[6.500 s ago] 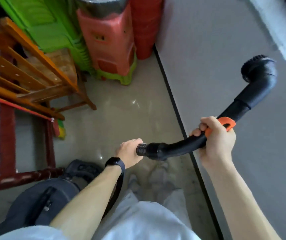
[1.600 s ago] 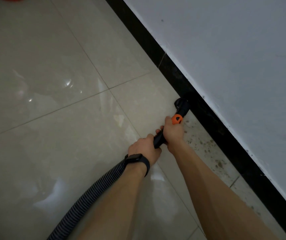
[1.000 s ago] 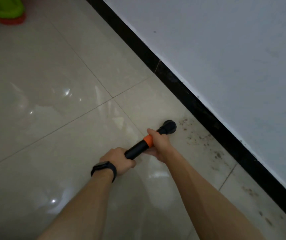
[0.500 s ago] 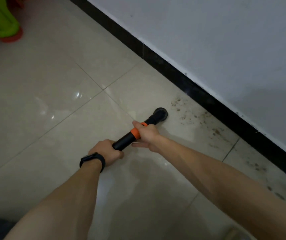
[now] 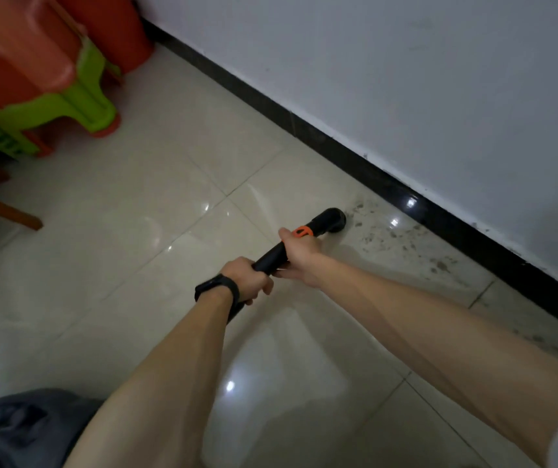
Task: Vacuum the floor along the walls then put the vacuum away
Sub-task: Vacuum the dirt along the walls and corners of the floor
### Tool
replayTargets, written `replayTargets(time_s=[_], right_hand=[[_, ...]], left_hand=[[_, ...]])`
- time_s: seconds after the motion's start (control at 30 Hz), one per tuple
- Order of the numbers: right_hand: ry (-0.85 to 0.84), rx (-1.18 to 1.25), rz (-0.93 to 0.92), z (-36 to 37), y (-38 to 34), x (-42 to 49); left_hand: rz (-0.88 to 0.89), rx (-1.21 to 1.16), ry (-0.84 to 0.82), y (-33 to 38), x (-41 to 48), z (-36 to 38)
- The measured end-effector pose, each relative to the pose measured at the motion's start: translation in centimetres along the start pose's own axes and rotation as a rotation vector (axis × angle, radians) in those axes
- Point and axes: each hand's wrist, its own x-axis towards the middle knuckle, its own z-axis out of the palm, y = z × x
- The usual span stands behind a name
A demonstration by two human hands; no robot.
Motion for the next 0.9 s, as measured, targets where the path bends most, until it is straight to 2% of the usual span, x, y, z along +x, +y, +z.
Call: replayTargets(time_s=[0.13,0.43,0.9], right_hand=[[-0.034,0.036,0.01,-1.5,-0.9,0.5],[0.07,-0.032,-0.018,-3.9,-2.5,0.8],[0.158,-0.051,-0.086,-5.7,-3.8,4.0]], left_hand=[[0.019,0.018,0.011,1.7,0.0,0.7],[0.125,0.058,0.06,3.7,0.8,3.2],[0.153,-0.009,0.103,6.1,2.7,5.2]])
